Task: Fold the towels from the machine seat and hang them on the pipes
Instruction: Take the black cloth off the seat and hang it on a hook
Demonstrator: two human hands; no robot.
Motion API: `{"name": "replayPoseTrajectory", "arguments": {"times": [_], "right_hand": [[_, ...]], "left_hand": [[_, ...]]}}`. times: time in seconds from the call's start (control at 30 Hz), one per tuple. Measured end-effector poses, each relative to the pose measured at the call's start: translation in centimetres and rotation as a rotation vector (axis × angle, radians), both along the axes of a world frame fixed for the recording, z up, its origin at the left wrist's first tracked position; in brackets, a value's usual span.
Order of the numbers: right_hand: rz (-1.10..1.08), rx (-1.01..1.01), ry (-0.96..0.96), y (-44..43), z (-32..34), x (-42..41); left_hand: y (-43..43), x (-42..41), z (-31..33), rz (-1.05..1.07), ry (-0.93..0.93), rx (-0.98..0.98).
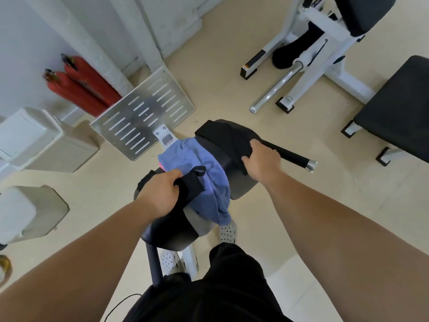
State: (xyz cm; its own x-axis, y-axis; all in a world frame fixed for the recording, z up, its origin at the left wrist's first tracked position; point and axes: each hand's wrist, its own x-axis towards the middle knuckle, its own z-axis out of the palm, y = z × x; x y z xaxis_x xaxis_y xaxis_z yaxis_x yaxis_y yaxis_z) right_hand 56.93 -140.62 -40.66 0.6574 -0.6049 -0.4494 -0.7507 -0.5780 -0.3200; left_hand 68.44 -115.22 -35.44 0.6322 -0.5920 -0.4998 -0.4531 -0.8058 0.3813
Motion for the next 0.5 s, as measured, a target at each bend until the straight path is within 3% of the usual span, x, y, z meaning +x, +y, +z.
{"name": "replayPoseTrajectory", "arguments": {"times": [0.1,0.3,0.5], "right_hand": [[0.102,0.074,-0.152,1.3,2.9,1.9],[0.360,-0.006,-0.370,6.2,10.3,7.6],[0.710,-0.362,-0.250,16.1,18.0,14.1]], "left_hand": [[1.9,1.0,1.1,0.046,-0.012,-0.003],[8.4,3.3,4.3,0.175,-0.126,-0.015],[19.1,6.4,6.5,0.274,-0.265,-0.063]]}}
